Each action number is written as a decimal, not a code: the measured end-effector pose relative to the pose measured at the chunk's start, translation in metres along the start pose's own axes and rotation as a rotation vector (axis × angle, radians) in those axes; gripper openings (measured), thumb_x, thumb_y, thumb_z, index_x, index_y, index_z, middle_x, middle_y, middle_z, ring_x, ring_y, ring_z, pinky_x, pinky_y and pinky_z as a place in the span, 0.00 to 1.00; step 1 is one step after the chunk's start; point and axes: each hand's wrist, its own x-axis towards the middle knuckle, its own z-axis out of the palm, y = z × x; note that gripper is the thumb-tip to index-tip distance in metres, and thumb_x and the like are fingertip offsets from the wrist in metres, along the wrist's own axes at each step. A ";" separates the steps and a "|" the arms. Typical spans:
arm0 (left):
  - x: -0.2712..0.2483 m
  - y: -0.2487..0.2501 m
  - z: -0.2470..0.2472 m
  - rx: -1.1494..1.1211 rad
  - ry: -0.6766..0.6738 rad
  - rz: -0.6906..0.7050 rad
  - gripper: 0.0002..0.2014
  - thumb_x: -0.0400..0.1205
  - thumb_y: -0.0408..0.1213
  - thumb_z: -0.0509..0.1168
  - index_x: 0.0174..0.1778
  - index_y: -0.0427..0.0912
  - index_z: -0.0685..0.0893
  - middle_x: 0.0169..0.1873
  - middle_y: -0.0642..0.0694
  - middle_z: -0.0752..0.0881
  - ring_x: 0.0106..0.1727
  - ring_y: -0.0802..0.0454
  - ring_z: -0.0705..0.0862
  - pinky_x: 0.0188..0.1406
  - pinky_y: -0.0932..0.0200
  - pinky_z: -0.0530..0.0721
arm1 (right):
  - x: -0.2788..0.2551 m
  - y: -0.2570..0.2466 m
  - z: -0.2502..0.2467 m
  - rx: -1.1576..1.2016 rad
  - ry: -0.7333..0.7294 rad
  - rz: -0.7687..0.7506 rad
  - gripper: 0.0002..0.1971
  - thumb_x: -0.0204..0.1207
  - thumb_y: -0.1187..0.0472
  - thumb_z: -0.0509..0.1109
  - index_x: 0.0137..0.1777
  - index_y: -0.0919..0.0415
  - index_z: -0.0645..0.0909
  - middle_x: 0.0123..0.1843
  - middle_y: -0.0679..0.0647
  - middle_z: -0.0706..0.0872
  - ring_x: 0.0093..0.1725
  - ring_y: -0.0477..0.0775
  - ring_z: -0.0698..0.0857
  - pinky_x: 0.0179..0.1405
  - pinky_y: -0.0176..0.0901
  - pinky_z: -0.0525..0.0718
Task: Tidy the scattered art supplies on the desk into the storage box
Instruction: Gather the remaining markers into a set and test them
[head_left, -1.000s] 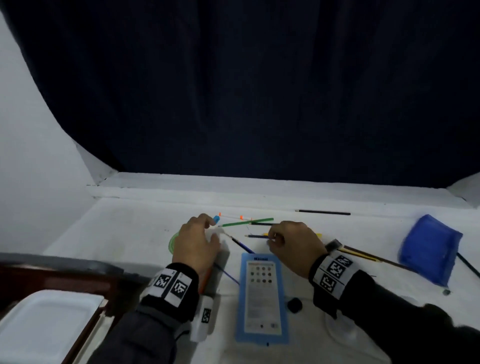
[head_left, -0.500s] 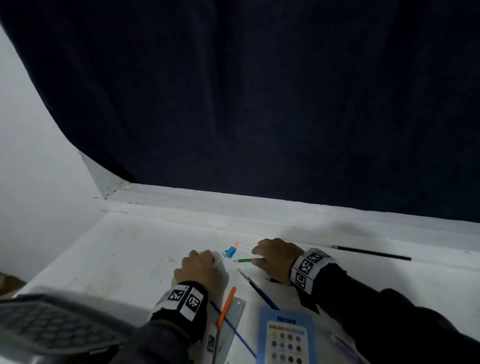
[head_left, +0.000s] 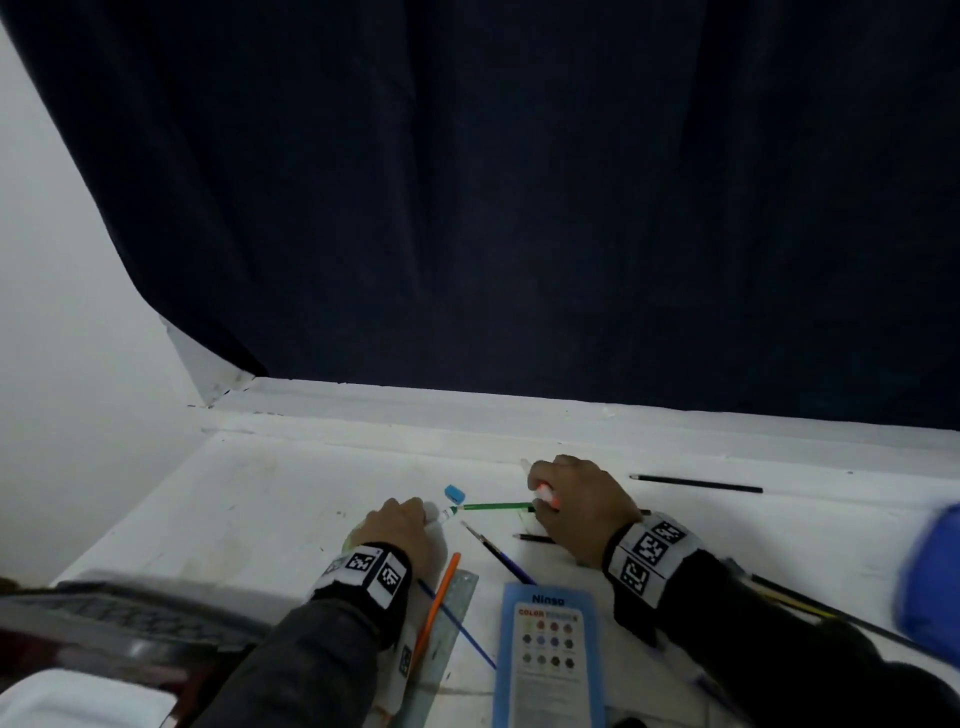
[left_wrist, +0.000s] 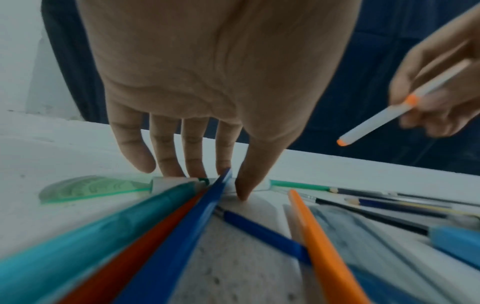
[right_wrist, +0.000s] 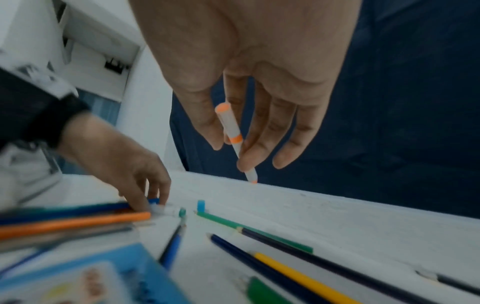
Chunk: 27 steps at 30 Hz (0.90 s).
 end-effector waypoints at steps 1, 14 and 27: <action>-0.004 0.002 0.001 0.024 0.003 0.015 0.16 0.82 0.49 0.58 0.64 0.51 0.77 0.66 0.44 0.80 0.68 0.43 0.79 0.69 0.50 0.78 | -0.012 -0.002 -0.005 0.059 0.036 0.009 0.08 0.77 0.58 0.63 0.53 0.49 0.79 0.46 0.45 0.80 0.45 0.50 0.80 0.48 0.44 0.82; -0.072 0.042 -0.022 -0.268 0.407 0.284 0.04 0.87 0.49 0.57 0.54 0.55 0.75 0.50 0.52 0.82 0.51 0.47 0.84 0.56 0.47 0.66 | -0.162 -0.024 -0.033 0.373 0.388 0.002 0.09 0.79 0.60 0.70 0.38 0.54 0.74 0.37 0.44 0.76 0.39 0.43 0.76 0.38 0.31 0.70; -0.246 0.041 -0.015 -0.792 0.146 0.804 0.04 0.80 0.42 0.73 0.49 0.51 0.89 0.38 0.61 0.86 0.38 0.62 0.83 0.38 0.69 0.77 | -0.293 -0.040 -0.033 0.574 0.300 0.256 0.17 0.78 0.60 0.73 0.63 0.45 0.75 0.40 0.49 0.88 0.38 0.44 0.88 0.38 0.33 0.85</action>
